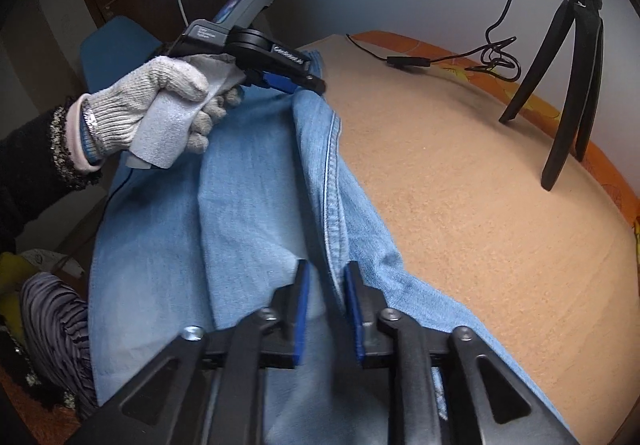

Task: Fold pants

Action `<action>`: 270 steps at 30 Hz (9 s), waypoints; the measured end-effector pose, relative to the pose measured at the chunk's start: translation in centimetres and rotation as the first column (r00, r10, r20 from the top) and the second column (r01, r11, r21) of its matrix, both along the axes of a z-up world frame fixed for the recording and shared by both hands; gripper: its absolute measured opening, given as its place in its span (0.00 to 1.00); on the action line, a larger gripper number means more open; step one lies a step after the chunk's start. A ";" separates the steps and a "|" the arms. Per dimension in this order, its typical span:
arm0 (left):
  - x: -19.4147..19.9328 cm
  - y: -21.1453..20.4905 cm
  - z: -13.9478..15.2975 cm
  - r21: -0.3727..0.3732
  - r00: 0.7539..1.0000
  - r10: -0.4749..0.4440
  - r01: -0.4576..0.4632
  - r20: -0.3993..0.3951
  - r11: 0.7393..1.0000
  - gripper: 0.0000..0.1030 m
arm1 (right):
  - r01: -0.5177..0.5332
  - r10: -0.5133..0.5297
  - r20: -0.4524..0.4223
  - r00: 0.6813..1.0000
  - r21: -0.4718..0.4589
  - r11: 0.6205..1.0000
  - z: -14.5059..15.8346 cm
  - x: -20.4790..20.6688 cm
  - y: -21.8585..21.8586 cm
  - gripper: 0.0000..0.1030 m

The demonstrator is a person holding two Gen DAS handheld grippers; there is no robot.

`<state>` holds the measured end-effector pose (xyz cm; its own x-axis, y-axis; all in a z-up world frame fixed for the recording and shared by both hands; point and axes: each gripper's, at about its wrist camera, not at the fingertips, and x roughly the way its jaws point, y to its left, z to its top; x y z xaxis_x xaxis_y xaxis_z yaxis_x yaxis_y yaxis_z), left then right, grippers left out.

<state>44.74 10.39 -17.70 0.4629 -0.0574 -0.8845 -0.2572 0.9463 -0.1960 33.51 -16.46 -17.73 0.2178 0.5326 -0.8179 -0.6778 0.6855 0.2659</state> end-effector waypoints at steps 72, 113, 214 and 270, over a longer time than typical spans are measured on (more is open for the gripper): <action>-15.7 6.2 4.2 -0.160 0.991 0.048 -0.028 0.124 0.987 0.07 | -0.088 0.088 0.025 0.996 -0.012 0.996 3.6 -12.1 7.9 0.06; -17.7 7.8 1.1 -0.203 0.989 -0.104 0.125 0.108 0.971 0.31 | 0.192 -0.160 -0.216 0.963 0.137 0.972 -1.1 2.8 16.9 0.52; -19.2 3.1 0.0 0.210 0.917 -0.397 0.385 0.019 0.899 0.58 | 0.262 -0.208 -0.212 0.955 0.272 0.926 3.6 -2.5 16.3 0.49; -30.5 21.9 -2.8 -0.291 0.904 0.288 -0.197 0.316 0.936 0.15 | -0.015 0.054 -0.227 0.972 0.168 0.986 0.8 8.3 36.2 0.40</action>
<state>14.25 32.26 -20.54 0.7659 -0.0979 -0.6355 -0.3440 0.7727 -0.5335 41.85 19.72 -16.98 0.0131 0.6671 -0.7448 -0.6077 0.5968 0.5239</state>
